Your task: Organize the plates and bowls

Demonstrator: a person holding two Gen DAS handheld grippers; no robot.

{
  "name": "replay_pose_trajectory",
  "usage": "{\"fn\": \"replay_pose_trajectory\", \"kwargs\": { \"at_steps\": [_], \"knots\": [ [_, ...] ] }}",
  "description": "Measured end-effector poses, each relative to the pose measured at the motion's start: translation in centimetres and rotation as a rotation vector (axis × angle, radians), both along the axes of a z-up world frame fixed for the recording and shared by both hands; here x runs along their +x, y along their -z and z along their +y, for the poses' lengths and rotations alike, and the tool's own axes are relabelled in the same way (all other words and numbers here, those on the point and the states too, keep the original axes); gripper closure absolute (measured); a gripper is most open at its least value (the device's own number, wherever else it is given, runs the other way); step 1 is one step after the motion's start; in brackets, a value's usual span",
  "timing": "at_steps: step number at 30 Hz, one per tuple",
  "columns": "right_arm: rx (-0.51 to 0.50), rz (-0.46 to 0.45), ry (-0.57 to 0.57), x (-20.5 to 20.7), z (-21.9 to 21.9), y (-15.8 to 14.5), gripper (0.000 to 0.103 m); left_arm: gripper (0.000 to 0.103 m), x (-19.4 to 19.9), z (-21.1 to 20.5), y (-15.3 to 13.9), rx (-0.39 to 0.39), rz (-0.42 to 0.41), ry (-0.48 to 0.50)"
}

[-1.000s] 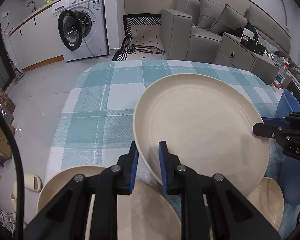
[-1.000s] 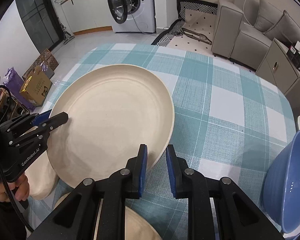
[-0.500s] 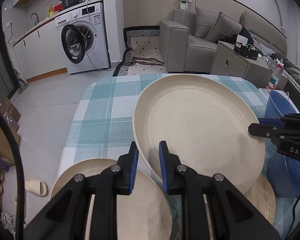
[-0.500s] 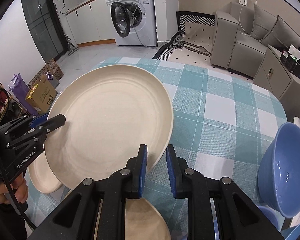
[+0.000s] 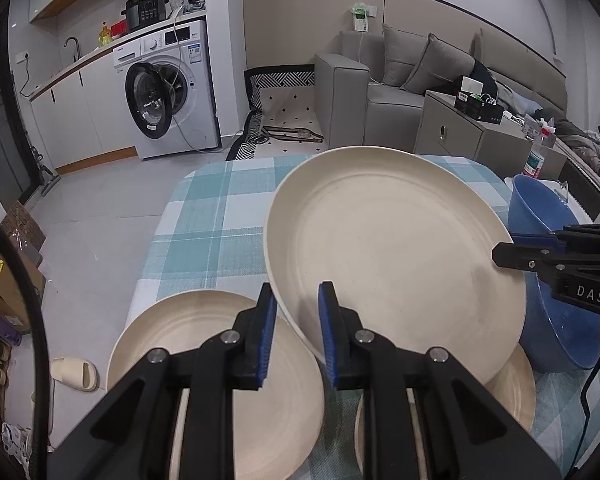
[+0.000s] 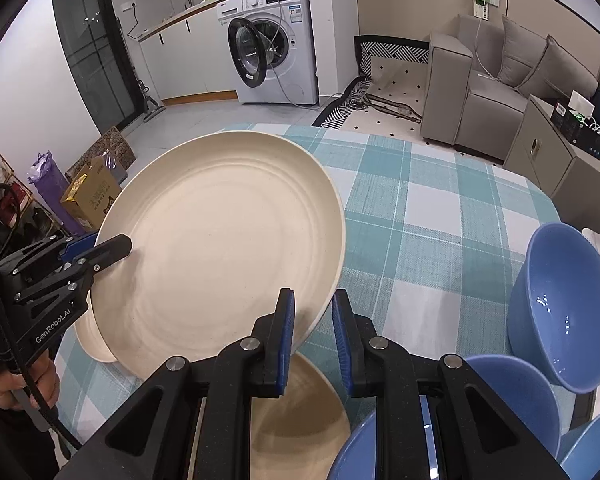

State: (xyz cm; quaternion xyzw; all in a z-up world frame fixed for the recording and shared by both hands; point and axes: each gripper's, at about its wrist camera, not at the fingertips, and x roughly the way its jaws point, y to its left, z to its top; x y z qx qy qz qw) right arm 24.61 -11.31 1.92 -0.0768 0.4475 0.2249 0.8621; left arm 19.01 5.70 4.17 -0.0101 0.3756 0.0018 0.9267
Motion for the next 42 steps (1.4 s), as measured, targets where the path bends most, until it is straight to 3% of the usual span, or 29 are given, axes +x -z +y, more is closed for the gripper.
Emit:
{"fn": "replay_pose_trajectory", "kwargs": {
  "at_steps": [24, 42],
  "knots": [
    [0.041, -0.021, -0.007, -6.0, -2.5, -0.4, 0.083, 0.083, -6.1, -2.2, 0.3, 0.024, -0.025, 0.018],
    [0.032, -0.001, -0.038, -9.2, -2.9, 2.1, 0.083, 0.083, -8.4, -2.0, 1.9, 0.008, -0.017, 0.027]
  ]
}}
